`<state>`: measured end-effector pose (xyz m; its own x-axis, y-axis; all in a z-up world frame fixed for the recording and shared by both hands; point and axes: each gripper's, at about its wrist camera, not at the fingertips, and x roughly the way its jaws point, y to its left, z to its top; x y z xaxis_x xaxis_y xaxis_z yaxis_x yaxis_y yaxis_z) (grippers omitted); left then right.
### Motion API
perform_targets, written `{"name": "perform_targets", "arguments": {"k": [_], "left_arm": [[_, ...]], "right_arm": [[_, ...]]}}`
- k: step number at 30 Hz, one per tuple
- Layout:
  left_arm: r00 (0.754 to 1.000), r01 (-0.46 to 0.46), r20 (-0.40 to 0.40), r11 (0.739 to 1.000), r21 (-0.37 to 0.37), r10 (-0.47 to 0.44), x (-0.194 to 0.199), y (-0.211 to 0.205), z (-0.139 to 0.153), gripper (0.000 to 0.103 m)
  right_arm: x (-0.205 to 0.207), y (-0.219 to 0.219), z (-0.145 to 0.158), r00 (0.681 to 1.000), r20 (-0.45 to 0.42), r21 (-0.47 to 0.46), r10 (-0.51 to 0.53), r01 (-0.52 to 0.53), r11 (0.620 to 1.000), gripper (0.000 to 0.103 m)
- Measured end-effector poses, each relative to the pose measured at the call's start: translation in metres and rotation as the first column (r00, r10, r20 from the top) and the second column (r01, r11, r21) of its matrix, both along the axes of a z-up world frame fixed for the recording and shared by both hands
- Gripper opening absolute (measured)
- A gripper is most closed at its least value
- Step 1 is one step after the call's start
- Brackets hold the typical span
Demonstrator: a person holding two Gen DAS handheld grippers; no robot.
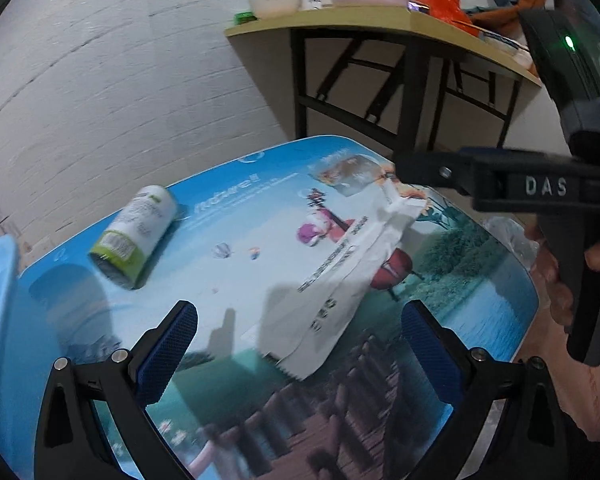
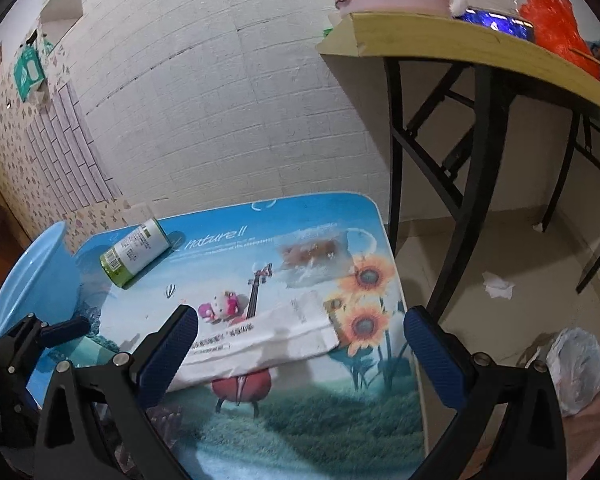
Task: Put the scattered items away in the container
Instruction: 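Grasp the white packet with the left gripper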
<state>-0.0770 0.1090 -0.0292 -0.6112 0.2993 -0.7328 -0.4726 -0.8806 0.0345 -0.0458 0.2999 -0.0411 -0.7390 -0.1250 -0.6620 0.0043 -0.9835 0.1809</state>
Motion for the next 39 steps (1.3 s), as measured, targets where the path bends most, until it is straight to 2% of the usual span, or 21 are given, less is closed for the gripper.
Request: {"name": "perform_targets", "arguments": {"k": [8,10,12,17,20,24,26,28,35,39], "left_arm": [[0.996,0.083,0.039,0.996,-0.023,-0.082,-0.020,0.024,-0.012,0.102],[0.994,0.099,0.049,0.994,-0.035,-0.097,-0.023,0.028,-0.015,0.092],[0.991,0.116,0.070,0.992,-0.050,-0.113,-0.028,0.031,-0.020,0.088],[0.987,0.136,0.087,0.989,-0.051,-0.132,-0.034,0.034,-0.024,0.088],[0.985,0.149,0.095,0.988,-0.036,-0.145,-0.034,0.033,-0.026,0.080],[0.981,0.159,0.114,0.987,-0.010,-0.157,-0.036,0.030,-0.027,0.077],[0.978,0.175,0.112,0.985,-0.001,-0.173,-0.034,0.029,-0.026,0.068],[0.975,0.202,0.099,0.979,0.004,-0.201,-0.029,0.030,-0.024,0.043],[0.967,0.245,0.064,0.969,-0.001,-0.245,-0.018,0.027,-0.022,0.027],[0.963,0.261,0.062,0.965,0.006,-0.261,-0.014,0.021,-0.019,0.023]], "right_arm": [[-0.022,-0.001,0.004,1.000,0.006,0.030,0.020,-0.020,0.999,0.103],[-0.028,0.001,0.002,1.000,0.013,0.030,0.019,-0.019,0.999,0.103],[-0.034,0.002,-0.001,1.000,0.023,0.032,0.018,-0.019,0.999,0.103],[-0.045,0.005,-0.007,0.999,0.040,0.036,0.012,-0.013,0.999,0.103],[-0.052,0.007,-0.011,0.999,0.050,0.024,0.001,-0.002,1.000,0.103],[-0.062,0.009,-0.015,0.997,0.072,0.013,-0.018,0.017,1.000,0.103],[-0.068,0.008,-0.017,0.997,0.082,0.017,-0.014,0.013,1.000,0.103],[-0.071,0.005,-0.017,0.996,0.085,0.027,-0.008,0.006,1.000,0.103],[-0.079,0.000,-0.021,0.995,0.095,0.026,0.013,-0.016,1.000,0.103],[-0.079,-0.002,-0.020,0.995,0.094,0.034,0.026,-0.029,0.999,0.103]]}}
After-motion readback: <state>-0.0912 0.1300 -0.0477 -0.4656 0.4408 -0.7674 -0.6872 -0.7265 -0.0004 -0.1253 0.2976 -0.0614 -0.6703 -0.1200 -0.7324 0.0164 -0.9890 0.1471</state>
